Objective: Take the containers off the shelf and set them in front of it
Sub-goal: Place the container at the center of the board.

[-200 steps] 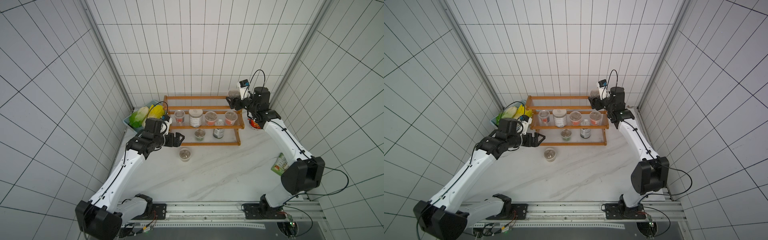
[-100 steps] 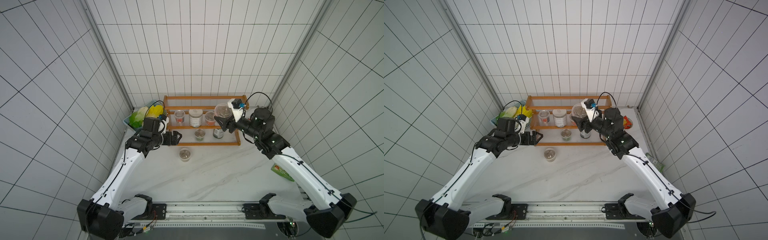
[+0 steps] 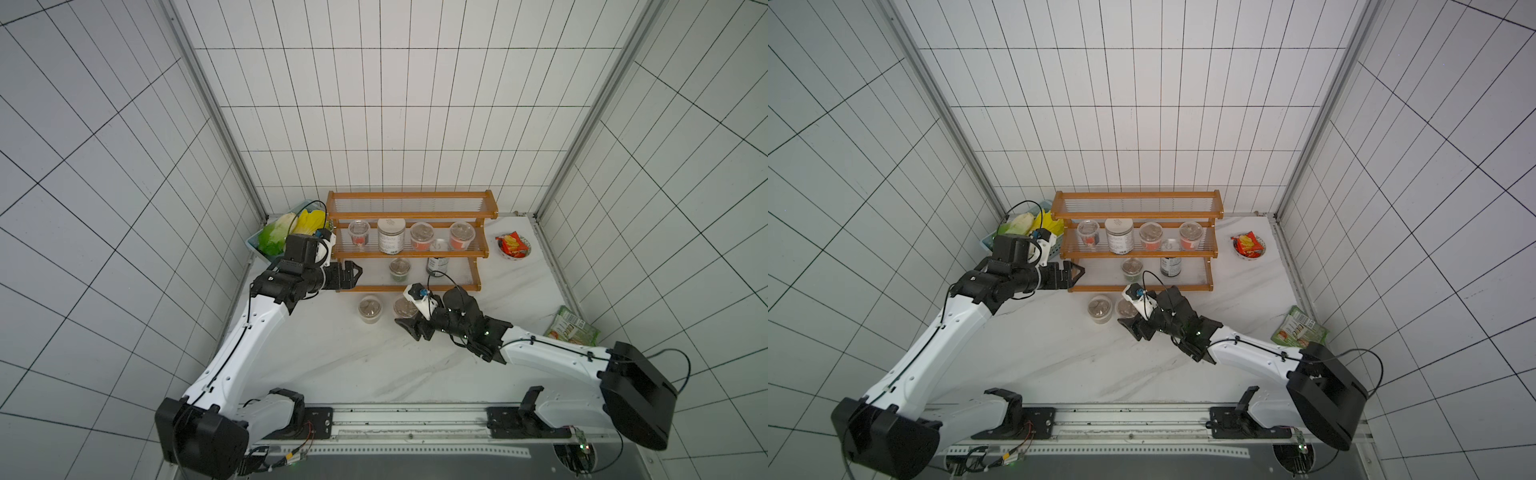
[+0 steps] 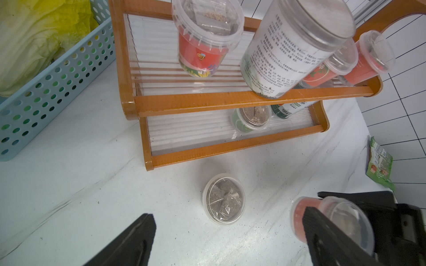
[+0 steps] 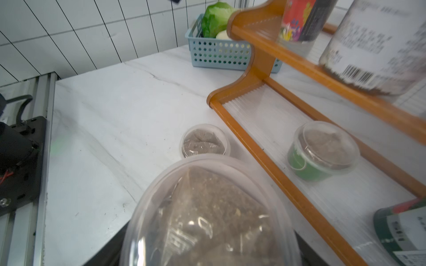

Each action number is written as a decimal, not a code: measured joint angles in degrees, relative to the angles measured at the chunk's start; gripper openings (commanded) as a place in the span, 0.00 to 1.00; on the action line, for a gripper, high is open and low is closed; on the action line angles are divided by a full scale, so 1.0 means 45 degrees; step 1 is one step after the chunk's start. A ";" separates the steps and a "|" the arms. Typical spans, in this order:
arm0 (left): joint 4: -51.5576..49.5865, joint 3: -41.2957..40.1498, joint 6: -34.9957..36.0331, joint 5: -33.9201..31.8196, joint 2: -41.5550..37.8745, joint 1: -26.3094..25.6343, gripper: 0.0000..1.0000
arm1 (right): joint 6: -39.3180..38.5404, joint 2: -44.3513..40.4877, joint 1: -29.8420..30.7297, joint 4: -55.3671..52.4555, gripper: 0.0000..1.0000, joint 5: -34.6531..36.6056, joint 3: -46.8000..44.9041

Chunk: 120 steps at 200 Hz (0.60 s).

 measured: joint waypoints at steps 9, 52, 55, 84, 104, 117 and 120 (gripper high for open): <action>0.0000 0.0000 0.0000 0.0019 0.0000 0.0000 0.98 | -0.0005 0.0709 0.0000 0.0670 0.78 0.0102 -0.0044; 0.0015 0.0000 -0.0015 0.0063 0.0010 0.0000 0.98 | -0.0151 0.3453 -0.0136 0.3259 0.78 0.0476 -0.0034; 0.0010 0.0000 -0.0015 0.0068 0.0010 0.0000 0.98 | -0.0155 0.3589 -0.0165 0.3381 0.78 0.0466 -0.0034; 0.0015 0.0000 -0.0015 0.0097 0.0010 0.0000 0.98 | -0.0223 0.4624 -0.0544 0.4269 0.78 0.0461 -0.0010; 0.0029 0.0000 -0.0010 0.0102 0.0034 0.0000 0.98 | -0.0243 0.5066 -0.0709 0.4677 0.78 0.0457 0.0015; 0.0049 0.0000 -0.0010 0.0102 0.0078 0.0000 0.98 | -0.0262 0.5299 -0.0763 0.4925 0.78 0.0452 0.0015; 0.0049 0.0000 -0.0010 0.0107 0.0087 0.0000 0.98 | -0.0267 0.5353 -0.0787 0.4983 0.79 0.0452 0.0015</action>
